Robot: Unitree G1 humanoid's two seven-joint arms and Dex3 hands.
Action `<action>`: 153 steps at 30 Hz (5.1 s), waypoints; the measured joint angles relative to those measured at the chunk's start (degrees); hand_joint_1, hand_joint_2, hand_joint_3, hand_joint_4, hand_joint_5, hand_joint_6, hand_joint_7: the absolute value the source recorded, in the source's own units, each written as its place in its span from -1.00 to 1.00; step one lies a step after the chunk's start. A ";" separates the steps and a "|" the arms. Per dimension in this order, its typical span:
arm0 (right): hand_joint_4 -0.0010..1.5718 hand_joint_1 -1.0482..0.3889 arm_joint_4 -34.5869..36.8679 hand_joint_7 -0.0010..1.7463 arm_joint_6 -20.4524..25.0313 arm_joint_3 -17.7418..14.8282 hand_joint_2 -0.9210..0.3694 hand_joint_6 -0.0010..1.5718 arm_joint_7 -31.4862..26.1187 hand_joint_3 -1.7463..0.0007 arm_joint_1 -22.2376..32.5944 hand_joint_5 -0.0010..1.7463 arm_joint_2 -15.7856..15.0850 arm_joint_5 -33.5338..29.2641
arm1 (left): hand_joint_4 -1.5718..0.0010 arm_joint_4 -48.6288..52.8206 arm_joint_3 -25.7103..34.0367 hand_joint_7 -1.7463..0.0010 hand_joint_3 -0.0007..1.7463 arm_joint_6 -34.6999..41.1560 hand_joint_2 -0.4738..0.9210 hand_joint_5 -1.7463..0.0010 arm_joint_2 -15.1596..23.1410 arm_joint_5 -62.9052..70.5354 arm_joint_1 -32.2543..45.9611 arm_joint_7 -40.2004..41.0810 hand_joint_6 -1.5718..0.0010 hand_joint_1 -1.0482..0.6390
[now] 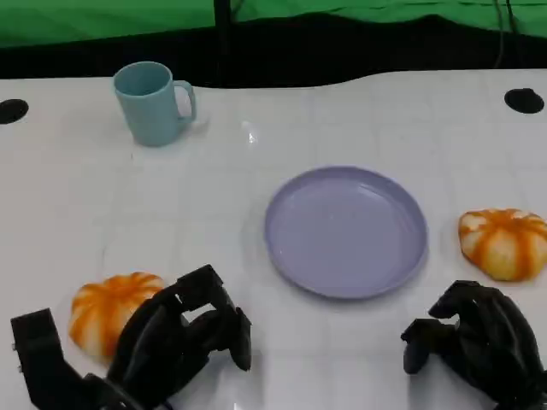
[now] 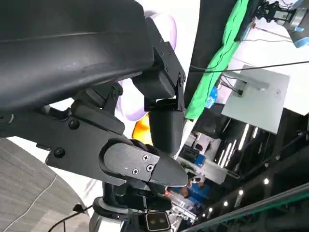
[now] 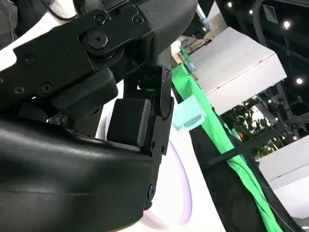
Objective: Grasp the bread from the table and place it into the plate.
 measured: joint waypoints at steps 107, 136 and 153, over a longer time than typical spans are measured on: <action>0.91 -0.99 -2.04 -0.64 1.14 0.25 -0.78 1.00 -0.49 1.00 1.01 -0.06 0.24 -0.61 | 0.41 -12.77 -30.02 0.92 -0.96 11.16 0.96 -0.42 30.02 87.52 -7.37 41.63 0.25 -0.24; 0.92 -1.00 -2.12 -0.66 1.07 0.28 -0.81 1.00 -0.50 1.00 1.02 -0.08 0.26 -0.63 | -0.06 -1.59 -30.73 0.88 -0.68 2.97 0.94 -1.00 29.74 78.23 -10.80 59.33 -0.39 -0.08; 0.91 -0.99 -1.66 -0.65 1.07 0.21 -0.80 0.99 -0.51 0.99 0.87 -0.06 0.24 -0.64 | -0.19 3.53 -29.27 -0.99 0.53 -8.77 0.25 -1.00 29.66 73.83 -11.09 75.44 0.14 -0.05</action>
